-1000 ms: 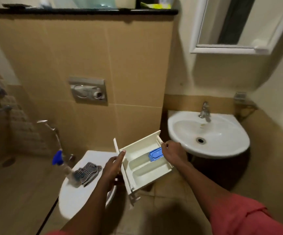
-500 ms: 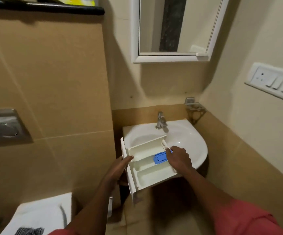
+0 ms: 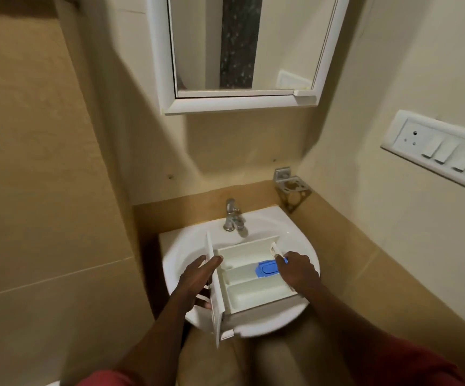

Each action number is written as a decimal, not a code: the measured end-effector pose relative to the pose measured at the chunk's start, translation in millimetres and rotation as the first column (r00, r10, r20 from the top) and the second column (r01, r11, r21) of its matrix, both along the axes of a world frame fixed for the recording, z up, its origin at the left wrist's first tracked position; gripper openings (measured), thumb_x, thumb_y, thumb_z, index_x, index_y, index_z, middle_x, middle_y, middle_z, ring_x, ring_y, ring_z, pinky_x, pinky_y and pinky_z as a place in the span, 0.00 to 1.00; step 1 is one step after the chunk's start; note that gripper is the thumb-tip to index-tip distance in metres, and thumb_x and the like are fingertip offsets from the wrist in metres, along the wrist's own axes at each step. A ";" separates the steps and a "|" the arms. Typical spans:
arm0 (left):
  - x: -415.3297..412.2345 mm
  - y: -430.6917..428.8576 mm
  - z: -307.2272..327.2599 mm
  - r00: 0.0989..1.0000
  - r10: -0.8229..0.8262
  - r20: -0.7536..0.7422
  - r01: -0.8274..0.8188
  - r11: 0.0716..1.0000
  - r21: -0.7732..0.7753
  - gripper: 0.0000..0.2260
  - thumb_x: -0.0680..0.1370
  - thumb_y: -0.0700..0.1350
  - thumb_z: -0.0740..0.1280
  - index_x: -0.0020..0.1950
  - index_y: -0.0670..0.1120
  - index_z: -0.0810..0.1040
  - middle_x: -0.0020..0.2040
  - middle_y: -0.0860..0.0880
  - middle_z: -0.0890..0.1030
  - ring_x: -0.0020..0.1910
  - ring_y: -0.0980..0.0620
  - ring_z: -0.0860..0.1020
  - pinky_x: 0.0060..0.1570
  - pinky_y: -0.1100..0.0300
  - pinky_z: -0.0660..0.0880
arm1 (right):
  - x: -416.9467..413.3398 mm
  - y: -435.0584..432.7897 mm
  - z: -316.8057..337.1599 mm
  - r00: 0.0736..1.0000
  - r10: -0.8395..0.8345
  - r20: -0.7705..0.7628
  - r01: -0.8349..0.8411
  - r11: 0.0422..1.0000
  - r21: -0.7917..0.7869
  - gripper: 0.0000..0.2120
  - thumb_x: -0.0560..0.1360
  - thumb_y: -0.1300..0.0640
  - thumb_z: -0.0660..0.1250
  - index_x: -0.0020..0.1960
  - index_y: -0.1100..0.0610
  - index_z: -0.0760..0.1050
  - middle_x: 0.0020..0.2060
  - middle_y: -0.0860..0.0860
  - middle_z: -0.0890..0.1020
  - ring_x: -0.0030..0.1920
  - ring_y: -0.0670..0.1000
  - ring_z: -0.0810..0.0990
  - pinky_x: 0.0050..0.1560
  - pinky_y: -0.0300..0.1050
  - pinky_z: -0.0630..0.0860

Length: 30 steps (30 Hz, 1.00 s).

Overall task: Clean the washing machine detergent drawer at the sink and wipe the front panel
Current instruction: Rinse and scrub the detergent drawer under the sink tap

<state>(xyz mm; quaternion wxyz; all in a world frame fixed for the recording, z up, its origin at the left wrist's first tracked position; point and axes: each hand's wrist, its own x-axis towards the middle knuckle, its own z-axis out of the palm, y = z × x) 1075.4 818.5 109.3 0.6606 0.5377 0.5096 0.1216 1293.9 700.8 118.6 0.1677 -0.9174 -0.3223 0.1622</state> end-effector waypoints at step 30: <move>95.7 40.6 -58.4 0.965 0.261 0.021 -0.257 0.961 -0.098 0.31 0.68 0.59 0.74 0.66 0.58 0.64 0.51 0.41 0.81 0.37 0.42 0.82 0.38 0.37 0.81 | 82.0 226.6 -4.0 0.909 0.414 -0.051 -0.400 0.899 0.181 0.16 0.72 0.43 0.69 0.53 0.52 0.76 0.50 0.53 0.81 0.51 0.57 0.81 0.49 0.47 0.78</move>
